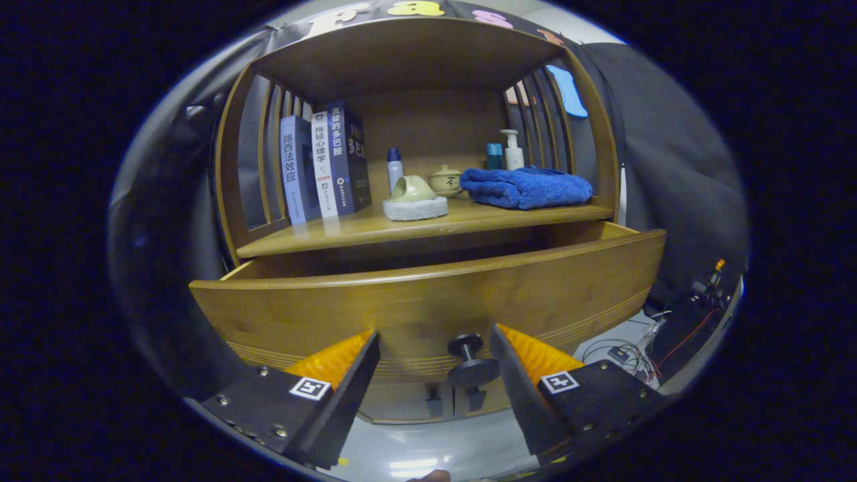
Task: Pull open the drawer, take out the items inside it, and place them on the countertop above the cabinet.
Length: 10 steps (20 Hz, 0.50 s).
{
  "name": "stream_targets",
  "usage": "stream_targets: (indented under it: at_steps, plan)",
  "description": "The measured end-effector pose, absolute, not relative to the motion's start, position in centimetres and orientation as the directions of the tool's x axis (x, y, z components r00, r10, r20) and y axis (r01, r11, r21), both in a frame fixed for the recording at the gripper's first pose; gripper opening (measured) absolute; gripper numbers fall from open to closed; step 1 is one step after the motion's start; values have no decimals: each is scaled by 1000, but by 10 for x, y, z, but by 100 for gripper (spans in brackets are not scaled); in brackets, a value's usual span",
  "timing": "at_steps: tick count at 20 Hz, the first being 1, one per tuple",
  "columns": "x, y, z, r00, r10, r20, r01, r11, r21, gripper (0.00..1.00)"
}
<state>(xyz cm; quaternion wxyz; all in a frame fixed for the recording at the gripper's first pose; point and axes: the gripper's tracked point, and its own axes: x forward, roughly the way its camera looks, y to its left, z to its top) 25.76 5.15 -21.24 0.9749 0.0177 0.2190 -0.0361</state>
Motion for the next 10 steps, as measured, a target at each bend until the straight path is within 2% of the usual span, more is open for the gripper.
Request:
stream_targets:
  at_steps: [10]
  plan:
    - [296, 54, -220, 905, -33, -425, 59, 997, 48, 99]
